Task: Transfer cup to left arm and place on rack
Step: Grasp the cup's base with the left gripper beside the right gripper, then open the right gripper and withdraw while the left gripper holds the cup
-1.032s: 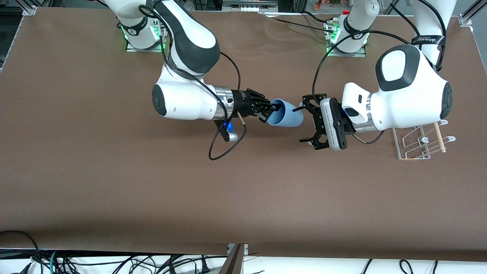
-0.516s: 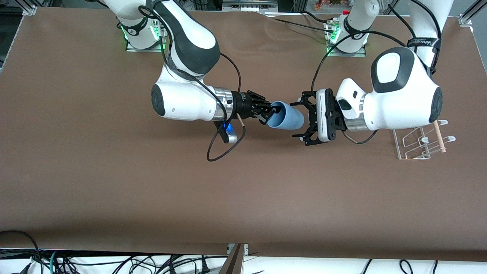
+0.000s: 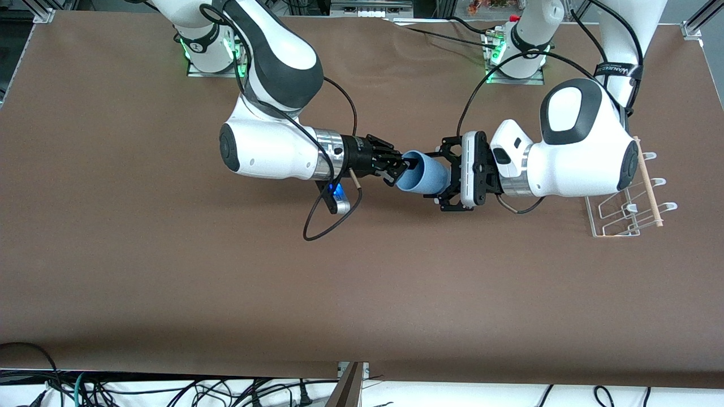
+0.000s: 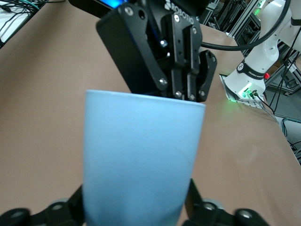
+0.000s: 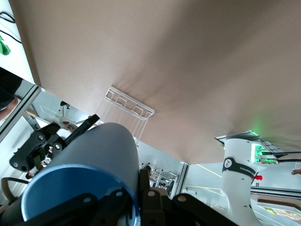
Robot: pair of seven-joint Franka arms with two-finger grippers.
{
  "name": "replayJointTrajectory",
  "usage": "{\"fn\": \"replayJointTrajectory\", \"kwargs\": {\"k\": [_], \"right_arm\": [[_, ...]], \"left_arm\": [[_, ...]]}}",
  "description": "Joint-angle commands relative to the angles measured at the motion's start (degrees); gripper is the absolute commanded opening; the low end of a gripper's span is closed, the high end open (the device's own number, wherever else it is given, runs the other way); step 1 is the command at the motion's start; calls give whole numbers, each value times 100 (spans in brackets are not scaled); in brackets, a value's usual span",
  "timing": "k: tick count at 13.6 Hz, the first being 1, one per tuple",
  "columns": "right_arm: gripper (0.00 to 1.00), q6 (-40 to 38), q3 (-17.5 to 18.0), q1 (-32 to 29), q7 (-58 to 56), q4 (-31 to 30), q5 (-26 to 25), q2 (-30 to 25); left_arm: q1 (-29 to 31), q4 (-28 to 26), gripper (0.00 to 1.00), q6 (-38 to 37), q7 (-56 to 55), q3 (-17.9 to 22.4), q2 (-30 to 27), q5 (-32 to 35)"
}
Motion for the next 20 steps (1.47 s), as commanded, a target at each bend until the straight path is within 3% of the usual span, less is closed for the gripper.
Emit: {"fn": "replayJointTrajectory", "kwargs": {"k": [1,3,4,5,6,9,12,16,20], "right_arm": [[0,22,20,-34,58,216,101,121],[0,57,20,-86,-47,216,75,112],[35,83,20,-130,-169,216,74,121],[77,57,29,-218,-249,216,57,112],[97,5,-6,-245,-267,216,-13,77],[99,-354,-120,-525,-285,216,-339,16],[99,-1206,-120,-1375,-749,216,-469,-72],[99,-1848,-112,-2396,-1356,216,-1793,-300],[99,-2675,-112,-2907,-2102,207,-3604,-669]], "left_arm": [[-25,5,3,-91,177,11,-49,-181],[-25,5,0,-99,177,11,-49,-181],[-8,-4,0,-117,177,11,-49,-172],[1,5,0,-195,177,20,-49,-172],[18,5,0,-240,177,20,-49,-163],[54,5,0,-275,177,20,-49,-146],[71,5,0,-363,177,20,-49,-102],[176,40,0,-653,160,90,-93,-67],[475,66,0,-925,142,108,-93,731]]}}
